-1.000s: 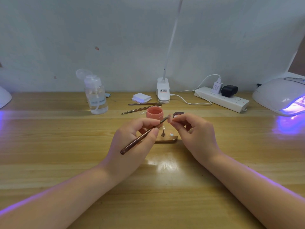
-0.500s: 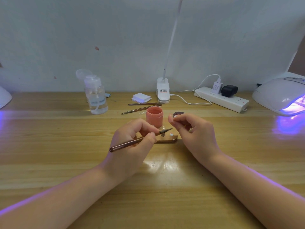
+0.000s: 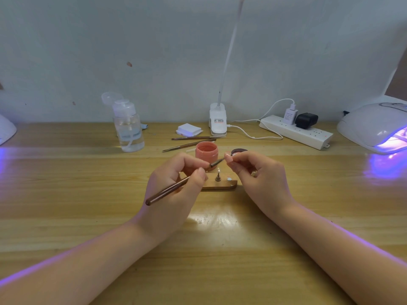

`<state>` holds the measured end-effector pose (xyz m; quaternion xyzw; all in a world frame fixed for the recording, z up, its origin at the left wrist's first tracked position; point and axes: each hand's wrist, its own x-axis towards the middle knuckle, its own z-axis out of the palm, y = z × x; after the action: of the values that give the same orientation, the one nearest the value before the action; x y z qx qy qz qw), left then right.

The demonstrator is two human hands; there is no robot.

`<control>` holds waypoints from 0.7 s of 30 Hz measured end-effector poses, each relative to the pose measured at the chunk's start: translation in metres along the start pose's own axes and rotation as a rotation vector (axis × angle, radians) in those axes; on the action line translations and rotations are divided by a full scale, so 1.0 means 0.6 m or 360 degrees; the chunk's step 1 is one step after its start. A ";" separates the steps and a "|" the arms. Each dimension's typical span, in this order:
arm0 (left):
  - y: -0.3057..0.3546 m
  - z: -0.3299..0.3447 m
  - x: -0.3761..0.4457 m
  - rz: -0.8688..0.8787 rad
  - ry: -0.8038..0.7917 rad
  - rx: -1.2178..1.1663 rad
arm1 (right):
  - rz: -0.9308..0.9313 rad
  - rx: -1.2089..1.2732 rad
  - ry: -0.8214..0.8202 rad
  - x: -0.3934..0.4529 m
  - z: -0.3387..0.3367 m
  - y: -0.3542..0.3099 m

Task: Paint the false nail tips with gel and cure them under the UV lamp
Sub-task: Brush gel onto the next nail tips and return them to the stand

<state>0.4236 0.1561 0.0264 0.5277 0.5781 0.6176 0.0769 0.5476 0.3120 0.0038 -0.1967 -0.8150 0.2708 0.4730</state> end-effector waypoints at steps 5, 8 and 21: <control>-0.003 0.001 0.002 -0.0084 -0.0014 -0.0053 | -0.0006 0.0016 -0.0012 0.000 0.000 -0.001; -0.002 -0.002 0.000 -0.0022 -0.0042 -0.0029 | -0.0007 0.0042 -0.0006 0.000 -0.001 -0.002; -0.004 0.003 0.005 -0.0087 0.0074 -0.0173 | 0.0061 0.0175 -0.0084 0.000 -0.001 0.004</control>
<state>0.4227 0.1601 0.0257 0.4921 0.5596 0.6579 0.1089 0.5483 0.3138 0.0026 -0.1789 -0.8072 0.3292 0.4561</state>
